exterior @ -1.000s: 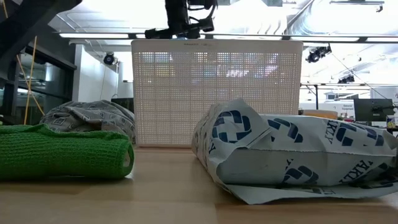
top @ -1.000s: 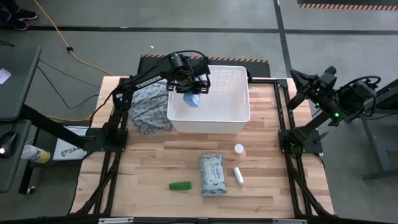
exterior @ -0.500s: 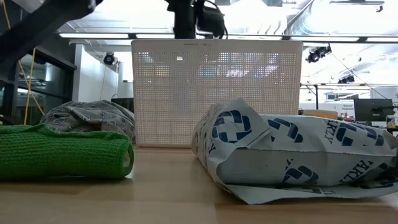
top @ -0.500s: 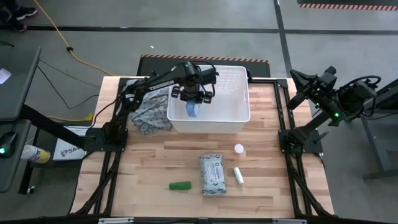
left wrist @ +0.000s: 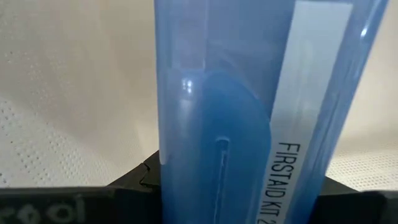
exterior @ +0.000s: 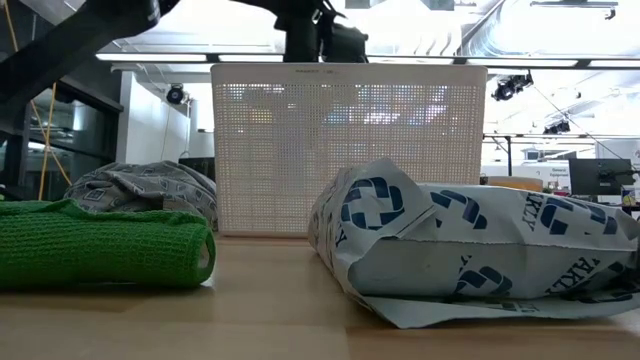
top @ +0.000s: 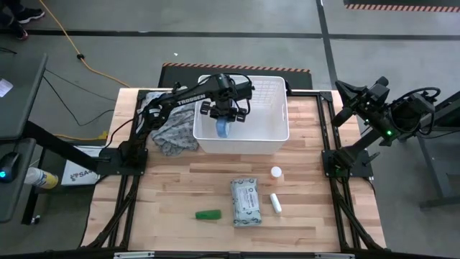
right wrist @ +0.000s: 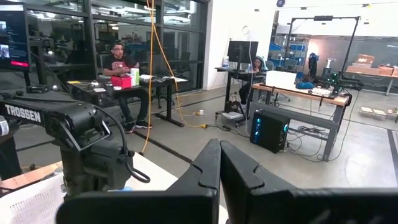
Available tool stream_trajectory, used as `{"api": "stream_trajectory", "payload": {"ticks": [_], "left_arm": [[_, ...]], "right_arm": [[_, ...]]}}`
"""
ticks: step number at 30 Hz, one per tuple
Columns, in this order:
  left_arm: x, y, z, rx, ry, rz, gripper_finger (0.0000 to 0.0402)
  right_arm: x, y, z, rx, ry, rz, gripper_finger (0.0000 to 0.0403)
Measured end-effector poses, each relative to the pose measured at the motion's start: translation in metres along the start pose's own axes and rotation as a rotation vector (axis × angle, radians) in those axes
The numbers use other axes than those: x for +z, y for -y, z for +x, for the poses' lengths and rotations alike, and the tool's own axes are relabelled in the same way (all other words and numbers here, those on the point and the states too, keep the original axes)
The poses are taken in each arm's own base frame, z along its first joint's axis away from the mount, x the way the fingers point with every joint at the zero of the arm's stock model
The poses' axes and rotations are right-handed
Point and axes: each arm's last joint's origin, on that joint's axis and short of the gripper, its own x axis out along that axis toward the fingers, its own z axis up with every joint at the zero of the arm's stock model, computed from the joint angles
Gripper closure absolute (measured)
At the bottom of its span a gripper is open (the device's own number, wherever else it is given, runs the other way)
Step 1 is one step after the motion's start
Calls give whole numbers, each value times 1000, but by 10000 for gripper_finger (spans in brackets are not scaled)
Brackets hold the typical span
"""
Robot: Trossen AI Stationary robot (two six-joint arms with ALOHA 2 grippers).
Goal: Pick & place medical supplies in basket/bin
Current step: Put the blue first aid kit into the white bin
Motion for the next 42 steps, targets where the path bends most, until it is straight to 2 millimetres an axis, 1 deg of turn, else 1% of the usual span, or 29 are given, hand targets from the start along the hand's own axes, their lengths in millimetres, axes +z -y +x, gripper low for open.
{"api": "stream_trajectory", "payload": {"ticks": [12,19,21,34,42], "left_arm": [[3,4,0,-32,43,11,194],[6,10,18,2,13,16,192],[6,10,21,7,9,20,192],[7,11,21,3,31,37,190],[6,7,21,62,46,39,190]], "right_arm": [[0,0,0,-1,0,1,403],[0,0,0,0,0,0,403],[0,0,0,-2,-1,1,403],[0,0,0,-7,-4,-2,403],[0,0,0,-6,-4,-3,403]]}}
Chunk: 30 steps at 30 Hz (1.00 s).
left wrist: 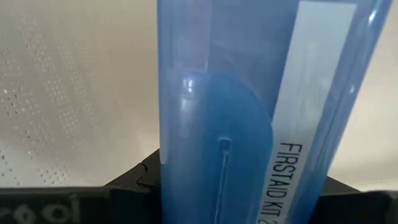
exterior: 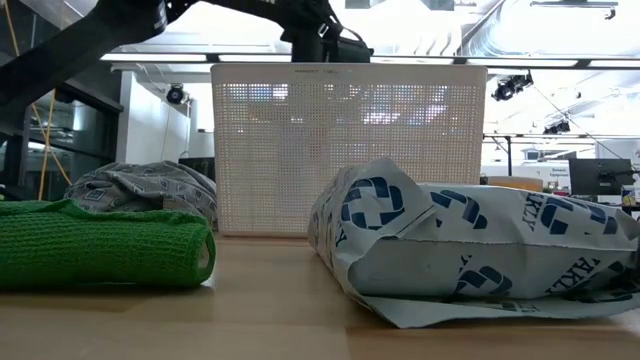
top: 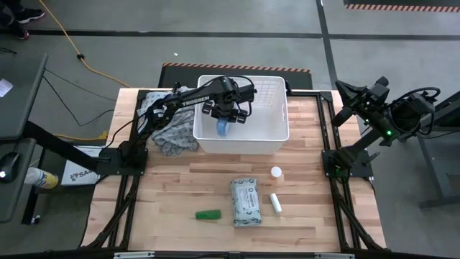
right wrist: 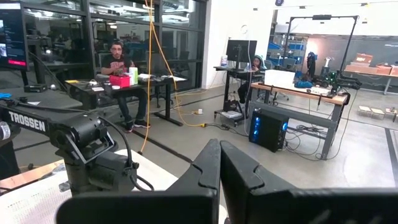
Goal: Pick & place medical supplies in basket/bin
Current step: Put the blue first aid kit into the white bin
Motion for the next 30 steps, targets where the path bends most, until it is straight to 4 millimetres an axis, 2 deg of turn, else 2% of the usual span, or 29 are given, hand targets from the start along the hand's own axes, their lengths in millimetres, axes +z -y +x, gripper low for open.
{"api": "stream_trajectory", "payload": {"ticks": [30], "left_arm": [[0,0,0,1,9,-19,190]], "right_arm": [[0,0,0,0,0,38,403]]}}
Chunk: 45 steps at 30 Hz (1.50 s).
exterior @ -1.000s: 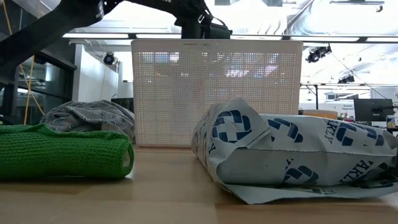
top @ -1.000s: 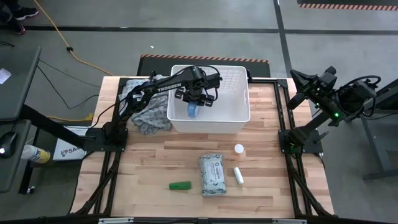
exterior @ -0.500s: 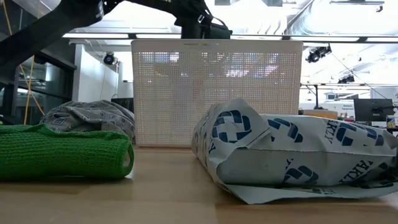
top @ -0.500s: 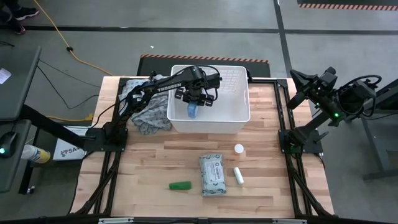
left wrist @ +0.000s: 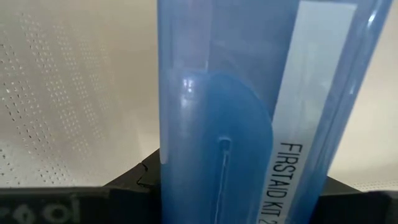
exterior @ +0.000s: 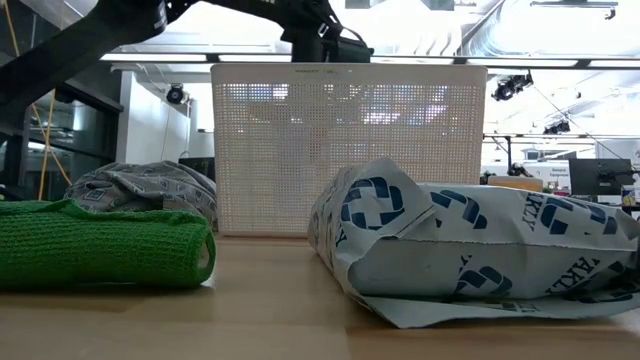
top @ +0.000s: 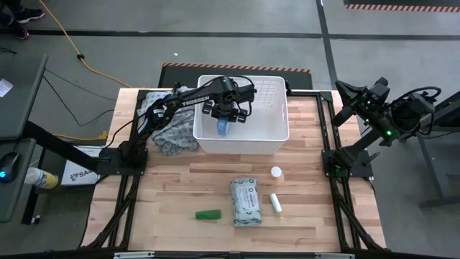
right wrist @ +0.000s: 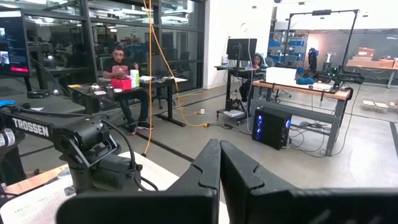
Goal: Pick & place medical supplies in basket/bin
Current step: Put the blue first aid kit into the white bin
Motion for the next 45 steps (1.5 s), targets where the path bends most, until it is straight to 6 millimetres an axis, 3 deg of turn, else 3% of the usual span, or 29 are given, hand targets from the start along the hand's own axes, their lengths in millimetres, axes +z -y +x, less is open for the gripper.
{"api": "stream_trajectory", "payload": {"ticks": [11,21,29,40,45], "left_arm": [[3,4,0,-49,23,16,181],[2,4,0,-49,18,18,85],[2,4,0,-49,18,34,40],[2,4,0,-45,10,42,26],[3,4,-11,-72,29,39,26]], "right_arm": [[0,0,0,0,0,-3,403],[0,0,0,0,0,-5,403],[0,0,0,-1,0,-10,403],[0,0,0,-1,0,-11,403],[0,0,0,0,0,-11,403]]}}
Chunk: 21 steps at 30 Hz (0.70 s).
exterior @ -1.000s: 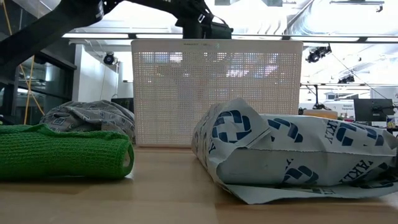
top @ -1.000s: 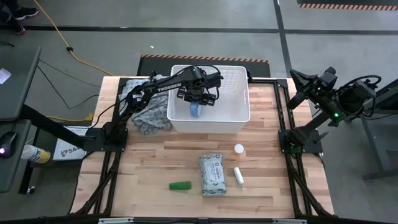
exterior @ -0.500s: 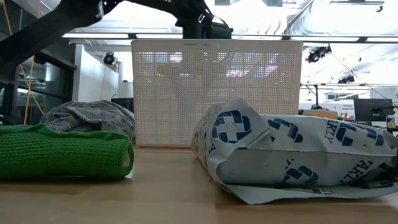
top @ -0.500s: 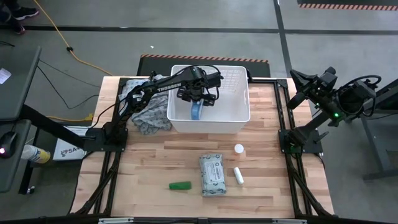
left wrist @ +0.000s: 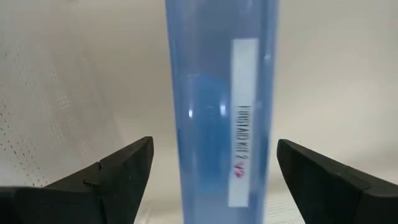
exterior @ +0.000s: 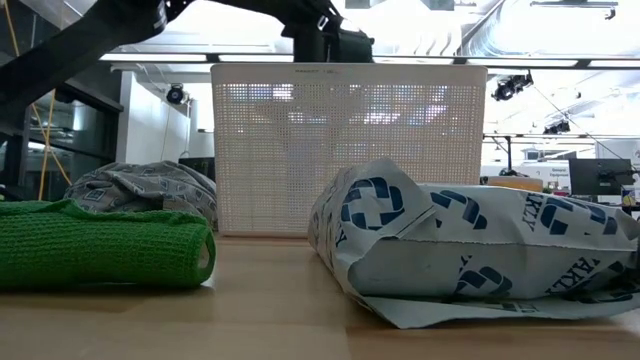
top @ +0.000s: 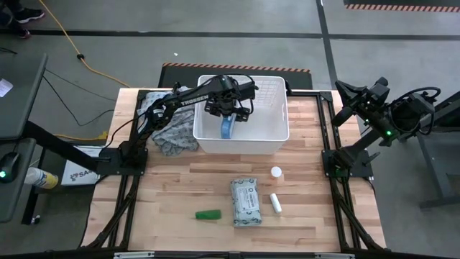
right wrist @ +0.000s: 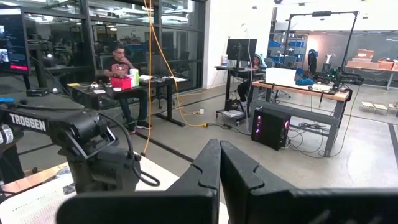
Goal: Pick & place medical supplies in basket/bin
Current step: Put the blue first aid kit into the white bin, then put the green bandage into the white bin
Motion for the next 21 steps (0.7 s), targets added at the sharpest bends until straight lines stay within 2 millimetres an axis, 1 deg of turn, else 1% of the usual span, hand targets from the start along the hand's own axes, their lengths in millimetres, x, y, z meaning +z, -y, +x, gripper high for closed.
{"api": "stream_trajectory", "payload": {"ticks": [9,16,21], "left_arm": [[-3,-8,-29,-36,32,-1,31],[-9,-21,-63,-102,82,1,32],[-13,-29,-92,-205,150,40,32]], "right_arm": [[0,0,0,0,0,0,403],[0,0,0,0,0,-1,403],[0,0,0,0,0,-1,403]]}}
